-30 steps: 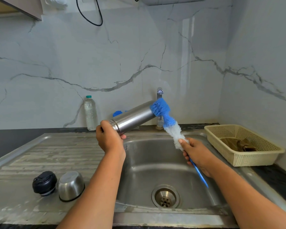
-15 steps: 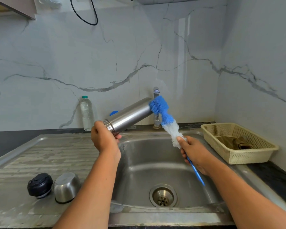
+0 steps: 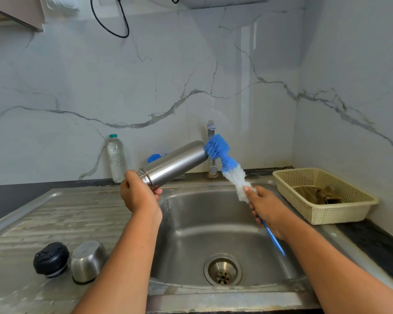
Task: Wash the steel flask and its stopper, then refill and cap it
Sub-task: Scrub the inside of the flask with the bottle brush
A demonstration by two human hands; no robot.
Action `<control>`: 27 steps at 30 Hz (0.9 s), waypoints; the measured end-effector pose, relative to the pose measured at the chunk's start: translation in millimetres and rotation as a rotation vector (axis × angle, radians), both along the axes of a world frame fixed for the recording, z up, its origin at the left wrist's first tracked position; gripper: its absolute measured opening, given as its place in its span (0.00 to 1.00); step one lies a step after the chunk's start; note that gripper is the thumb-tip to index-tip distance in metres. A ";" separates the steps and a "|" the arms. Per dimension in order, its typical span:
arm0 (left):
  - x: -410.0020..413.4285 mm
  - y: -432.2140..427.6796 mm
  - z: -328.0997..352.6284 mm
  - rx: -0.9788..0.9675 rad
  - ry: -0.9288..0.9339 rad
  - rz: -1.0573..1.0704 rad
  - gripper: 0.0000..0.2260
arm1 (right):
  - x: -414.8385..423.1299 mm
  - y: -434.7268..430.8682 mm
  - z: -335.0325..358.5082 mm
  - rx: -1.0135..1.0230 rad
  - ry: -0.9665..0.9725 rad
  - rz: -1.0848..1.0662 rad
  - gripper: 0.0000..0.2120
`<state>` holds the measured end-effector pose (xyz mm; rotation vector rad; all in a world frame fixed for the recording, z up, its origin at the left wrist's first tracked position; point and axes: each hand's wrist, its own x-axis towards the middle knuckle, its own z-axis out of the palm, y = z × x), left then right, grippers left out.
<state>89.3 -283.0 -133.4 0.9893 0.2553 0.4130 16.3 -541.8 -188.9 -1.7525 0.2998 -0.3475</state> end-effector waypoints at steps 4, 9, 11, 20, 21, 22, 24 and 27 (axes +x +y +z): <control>-1.6 2.5 1.7 0.003 0.000 0.024 0.14 | 6.1 -3.8 -1.2 -0.012 -0.066 -0.108 0.14; -6.7 -2.4 4.2 0.117 -0.065 0.050 0.10 | 7.7 -1.0 7.1 0.068 -0.191 -0.176 0.15; -8.0 -4.7 3.6 0.164 -0.071 0.048 0.09 | 8.3 0.7 8.1 0.061 -0.223 -0.184 0.15; -10.1 -9.7 3.6 0.240 -0.052 0.044 0.09 | 5.9 8.2 11.9 -0.067 -0.284 -0.167 0.13; -10.6 -10.5 3.7 0.241 -0.050 0.044 0.09 | 5.3 8.5 12.5 -0.093 -0.288 -0.164 0.13; -11.5 -11.3 3.7 0.246 -0.047 0.044 0.09 | 4.7 8.9 12.7 -0.119 -0.288 -0.159 0.13; -12.3 -13.8 3.8 0.258 -0.044 0.041 0.10 | 3.2 9.3 13.4 -0.166 -0.289 -0.150 0.14; -11.5 -16.0 3.4 0.267 -0.030 0.043 0.10 | -2.6 13.3 15.2 -0.265 -0.279 -0.134 0.14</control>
